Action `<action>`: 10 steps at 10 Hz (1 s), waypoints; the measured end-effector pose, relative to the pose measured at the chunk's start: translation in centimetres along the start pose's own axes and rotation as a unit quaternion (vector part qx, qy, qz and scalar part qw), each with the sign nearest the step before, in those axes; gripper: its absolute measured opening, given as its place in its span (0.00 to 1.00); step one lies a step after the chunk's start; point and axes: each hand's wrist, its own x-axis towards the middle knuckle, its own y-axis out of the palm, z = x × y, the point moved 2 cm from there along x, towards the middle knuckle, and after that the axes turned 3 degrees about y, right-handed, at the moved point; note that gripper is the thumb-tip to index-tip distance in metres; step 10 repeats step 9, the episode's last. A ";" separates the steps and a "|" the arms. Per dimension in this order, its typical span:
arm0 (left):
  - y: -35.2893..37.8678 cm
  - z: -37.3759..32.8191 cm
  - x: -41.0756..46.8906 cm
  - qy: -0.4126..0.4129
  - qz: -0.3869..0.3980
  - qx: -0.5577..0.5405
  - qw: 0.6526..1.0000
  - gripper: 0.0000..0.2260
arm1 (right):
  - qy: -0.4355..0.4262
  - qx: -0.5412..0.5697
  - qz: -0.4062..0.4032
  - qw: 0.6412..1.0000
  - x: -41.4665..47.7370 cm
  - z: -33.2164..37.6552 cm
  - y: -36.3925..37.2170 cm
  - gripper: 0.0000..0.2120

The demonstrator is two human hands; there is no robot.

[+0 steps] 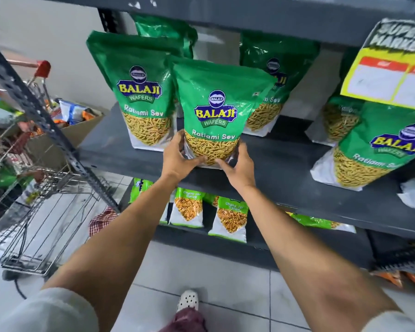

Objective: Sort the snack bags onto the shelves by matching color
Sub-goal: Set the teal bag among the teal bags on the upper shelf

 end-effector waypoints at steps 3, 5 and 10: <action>7.5 -6.5 0.3 0.060 0.041 -0.048 0.996 0.37 | 0.026 -0.015 -0.074 0.997 1.0 -2.2 -8.9 0.35; 9.7 -5.4 -0.7 0.039 0.062 -0.037 0.997 0.37 | 0.053 -0.059 -0.062 0.995 0.2 -4.2 -9.9 0.35; 7.3 -9.1 -3.8 0.125 0.081 0.185 0.971 0.39 | 0.136 -0.011 -0.104 0.985 -1.9 -1.1 -11.9 0.31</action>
